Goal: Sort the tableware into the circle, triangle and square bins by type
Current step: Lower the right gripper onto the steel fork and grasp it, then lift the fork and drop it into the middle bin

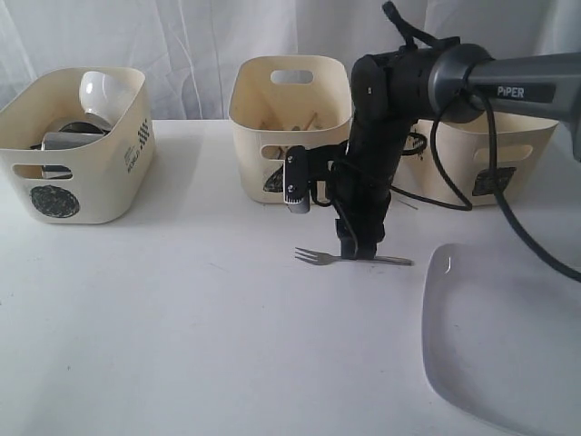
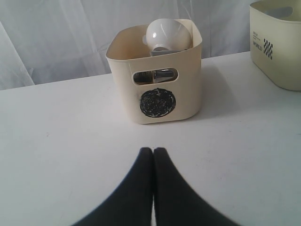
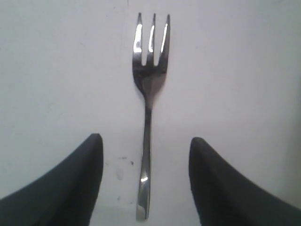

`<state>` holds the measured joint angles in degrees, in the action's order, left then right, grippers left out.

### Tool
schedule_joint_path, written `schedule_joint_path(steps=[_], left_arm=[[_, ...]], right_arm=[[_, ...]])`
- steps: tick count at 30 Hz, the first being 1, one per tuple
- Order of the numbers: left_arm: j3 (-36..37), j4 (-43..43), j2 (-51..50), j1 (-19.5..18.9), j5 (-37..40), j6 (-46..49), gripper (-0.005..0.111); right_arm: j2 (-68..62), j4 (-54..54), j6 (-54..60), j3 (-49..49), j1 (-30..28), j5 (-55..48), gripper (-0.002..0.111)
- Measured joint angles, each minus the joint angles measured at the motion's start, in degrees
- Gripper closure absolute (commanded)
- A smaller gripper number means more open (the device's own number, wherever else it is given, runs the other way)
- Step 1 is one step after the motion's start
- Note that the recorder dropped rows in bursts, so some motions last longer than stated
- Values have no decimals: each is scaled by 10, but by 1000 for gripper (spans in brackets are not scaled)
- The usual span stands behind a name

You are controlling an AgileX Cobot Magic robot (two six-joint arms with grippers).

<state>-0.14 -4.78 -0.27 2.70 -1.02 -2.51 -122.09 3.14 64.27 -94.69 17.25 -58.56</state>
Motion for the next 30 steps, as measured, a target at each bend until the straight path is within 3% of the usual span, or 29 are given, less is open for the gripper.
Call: schedule_joint_path(steps=[18, 20, 25, 30], left_arm=[[0, 0, 0, 0, 0, 0, 107], [0, 0, 0, 0, 0, 0, 107], [0, 0, 0, 0, 0, 0, 107], [0, 0, 0, 0, 0, 0, 107]], right_arm=[[-53, -19, 0, 0, 0, 22, 57], [-54, -19, -4, -1, 0, 20, 63], [-57, -7, -43, -3, 0, -15, 108], [-57, 32, -114, -5, -1, -47, 108]])
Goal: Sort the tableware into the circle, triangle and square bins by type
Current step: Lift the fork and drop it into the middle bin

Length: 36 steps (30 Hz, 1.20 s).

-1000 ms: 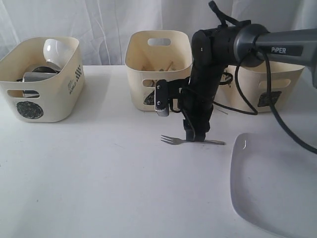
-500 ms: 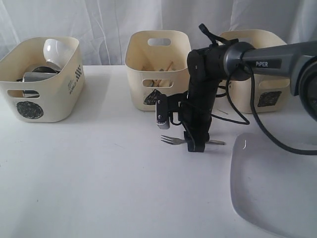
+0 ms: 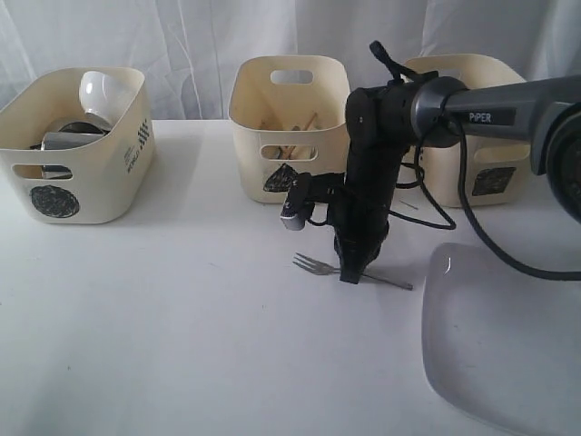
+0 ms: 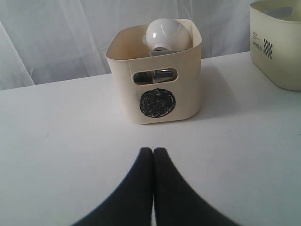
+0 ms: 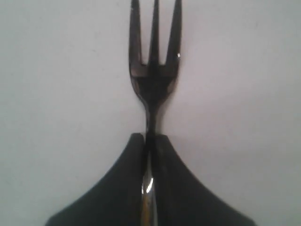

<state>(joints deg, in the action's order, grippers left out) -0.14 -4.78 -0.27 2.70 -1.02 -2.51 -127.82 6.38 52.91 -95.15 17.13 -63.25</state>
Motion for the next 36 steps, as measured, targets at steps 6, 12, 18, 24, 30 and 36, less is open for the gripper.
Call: schedule_joint_path(steps=[6, 12, 18, 24, 30, 36], left_arm=[[0, 0, 0, 0, 0, 0, 107], [0, 0, 0, 0, 0, 0, 107], [0, 0, 0, 0, 0, 0, 107], [0, 0, 0, 0, 0, 0, 107], [0, 0, 0, 0, 0, 0, 107], [0, 0, 0, 0, 0, 0, 107]], right_arm=[[13, 117, -60, 34, 0, -4, 108], [105, 284, -59, 145, -10, 152, 108], [207, 461, -8, 234, -43, 280, 108], [251, 689, 111, 254, -64, 334, 108], [244, 907, 233, 191, -79, 404, 108], [196, 931, 253, 111, -81, 461, 108]])
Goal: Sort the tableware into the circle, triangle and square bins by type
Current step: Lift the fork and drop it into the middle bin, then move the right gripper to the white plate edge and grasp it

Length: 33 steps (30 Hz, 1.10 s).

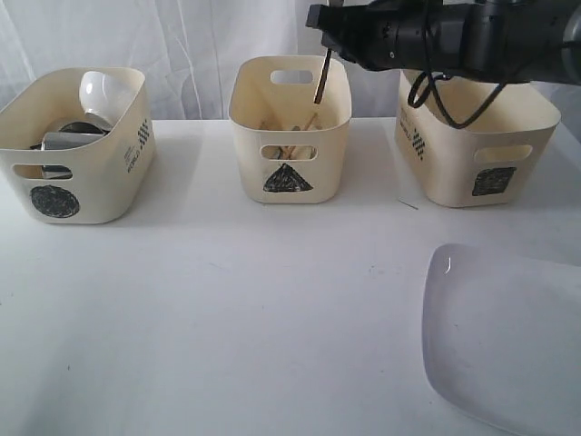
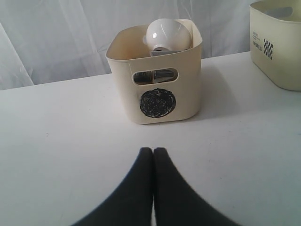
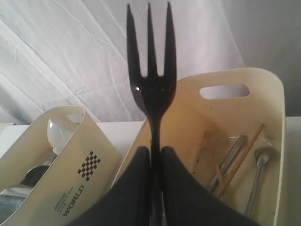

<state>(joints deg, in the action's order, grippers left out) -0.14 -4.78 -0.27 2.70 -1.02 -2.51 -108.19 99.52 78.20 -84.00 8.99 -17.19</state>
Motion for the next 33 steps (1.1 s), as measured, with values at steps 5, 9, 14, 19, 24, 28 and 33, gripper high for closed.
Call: schedule_joint_path(steps=[5, 9, 14, 19, 24, 28, 33], left_arm=[[0, 0, 0, 0, 0, 0, 107], [0, 0, 0, 0, 0, 0, 107], [0, 0, 0, 0, 0, 0, 107], [0, 0, 0, 0, 0, 0, 107], [0, 0, 0, 0, 0, 0, 107], [0, 0, 0, 0, 0, 0, 107], [0, 0, 0, 0, 0, 0, 107]], right_arm=[[-62, 4, 4, -64, 0, 4, 108], [-121, 4, 4, -121, 0, 3, 93], [-184, 4, 5, -184, 0, 7, 53], [-193, -14, 5, -193, 0, 3, 62], [-123, -143, -7, -131, 0, -40, 67], [-18, -292, -48, -9, 0, -9, 65], [129, -486, -156, 191, 12, 36, 64]])
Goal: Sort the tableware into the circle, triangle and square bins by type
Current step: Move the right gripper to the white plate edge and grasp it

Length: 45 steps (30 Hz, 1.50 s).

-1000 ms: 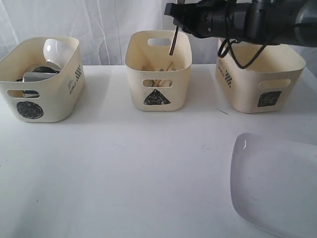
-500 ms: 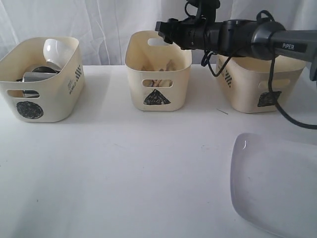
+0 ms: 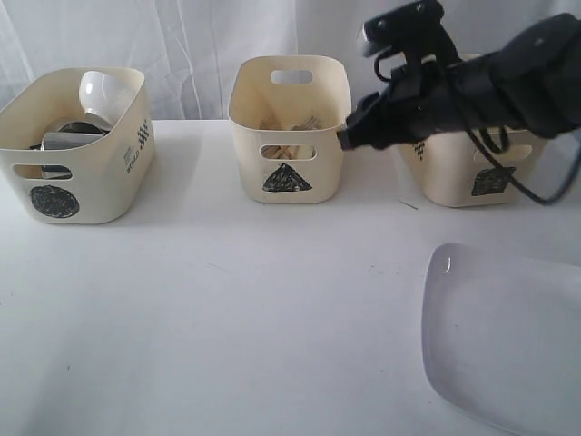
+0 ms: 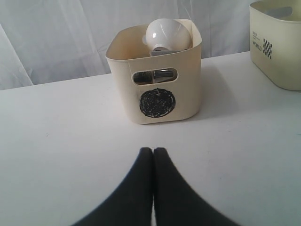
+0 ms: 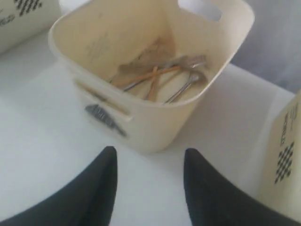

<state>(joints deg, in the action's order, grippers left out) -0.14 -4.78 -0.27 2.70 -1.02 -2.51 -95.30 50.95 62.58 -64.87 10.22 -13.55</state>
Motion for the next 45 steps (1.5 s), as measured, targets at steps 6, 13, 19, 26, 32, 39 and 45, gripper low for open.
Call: schedule_joint_path(steps=[6, 13, 19, 26, 32, 39, 45], left_arm=[[0, 0, 0, 0, 0, 0, 107], [0, 0, 0, 0, 0, 0, 107], [0, 0, 0, 0, 0, 0, 107], [0, 0, 0, 0, 0, 0, 107], [0, 0, 0, 0, 0, 0, 107], [0, 0, 0, 0, 0, 0, 107], [0, 0, 0, 0, 0, 0, 107]], right_arm=[[154, -253, -196, 143, 74, -85, 51], [181, -629, -532, 197, 153, -304, 43], [181, -697, -644, 208, 247, -370, 42], [143, -789, -846, 239, 386, -412, 42], [62, -866, -935, 279, 400, -380, 42], [3, -965, -1021, 293, 400, -328, 48], [-19, -998, -1055, 291, 392, -326, 67]])
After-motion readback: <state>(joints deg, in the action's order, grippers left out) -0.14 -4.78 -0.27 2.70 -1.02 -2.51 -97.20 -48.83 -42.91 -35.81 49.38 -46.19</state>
